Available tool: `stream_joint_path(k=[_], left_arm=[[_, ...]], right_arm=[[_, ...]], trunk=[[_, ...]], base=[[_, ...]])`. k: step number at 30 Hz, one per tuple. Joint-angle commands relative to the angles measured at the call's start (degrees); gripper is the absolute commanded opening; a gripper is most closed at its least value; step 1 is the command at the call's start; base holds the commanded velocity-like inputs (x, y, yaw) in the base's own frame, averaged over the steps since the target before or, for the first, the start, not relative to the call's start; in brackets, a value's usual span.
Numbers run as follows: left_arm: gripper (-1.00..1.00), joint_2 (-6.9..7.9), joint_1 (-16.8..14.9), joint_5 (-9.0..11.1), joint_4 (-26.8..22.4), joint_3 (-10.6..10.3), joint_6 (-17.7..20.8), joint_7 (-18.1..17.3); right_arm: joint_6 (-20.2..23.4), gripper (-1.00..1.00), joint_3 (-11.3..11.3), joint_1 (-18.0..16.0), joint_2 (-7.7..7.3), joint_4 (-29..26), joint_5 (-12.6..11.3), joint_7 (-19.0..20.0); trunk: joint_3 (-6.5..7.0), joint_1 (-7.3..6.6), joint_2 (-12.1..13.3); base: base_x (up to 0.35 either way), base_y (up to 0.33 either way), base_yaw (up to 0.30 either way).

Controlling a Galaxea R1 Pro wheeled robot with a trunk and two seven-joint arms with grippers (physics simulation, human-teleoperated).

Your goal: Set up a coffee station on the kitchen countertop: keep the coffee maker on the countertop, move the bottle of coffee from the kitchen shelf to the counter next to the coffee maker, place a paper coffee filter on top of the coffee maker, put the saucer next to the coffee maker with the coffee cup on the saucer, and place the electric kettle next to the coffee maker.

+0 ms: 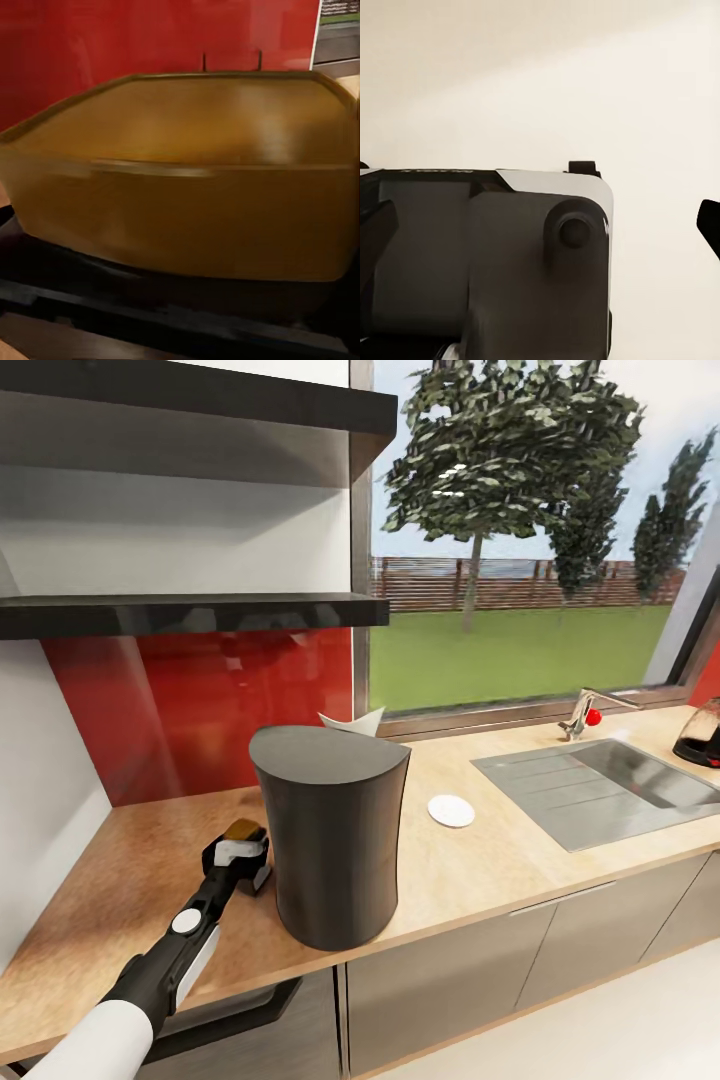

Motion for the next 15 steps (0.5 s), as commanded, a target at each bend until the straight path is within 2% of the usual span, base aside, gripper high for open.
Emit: stream_joint_path(k=[1,6,11,15], left_arm=[[1.00,0.07,-0.07,0.47,0.03,-0.28,-0.17,0.07],[1.00,0.07,-0.06,0.53,0.05,-0.30,-0.15,0.03],[1.00,0.07,-0.05,0.43,0.06,-0.30,-0.14,0.06],[1.00,0.07,-0.07,0.42,0.06,-0.31,-0.14,0.07]], right_arm=[[-0.18,1.00,-0.50,-0.05,-0.01,0.04,0.58,0.17],[-0.19,1.00,-0.50,-0.05,-0.01,0.05,0.55,0.17],[-0.17,1.00,-0.50,-0.05,-0.01,0.06,0.57,0.17],[-0.19,1.00,-0.50,-0.05,-0.01,0.06,0.56,0.17]], trunk=[[-0.13,0.04,-0.13],[-0.13,0.04,-0.13],[-0.13,0.04,-0.13],[-0.13,0.04,-0.13]], base=[[0.000,0.000,0.000],[-0.006,0.000,0.000],[-0.228,0.000,0.000],[-0.081,0.000,0.000]])
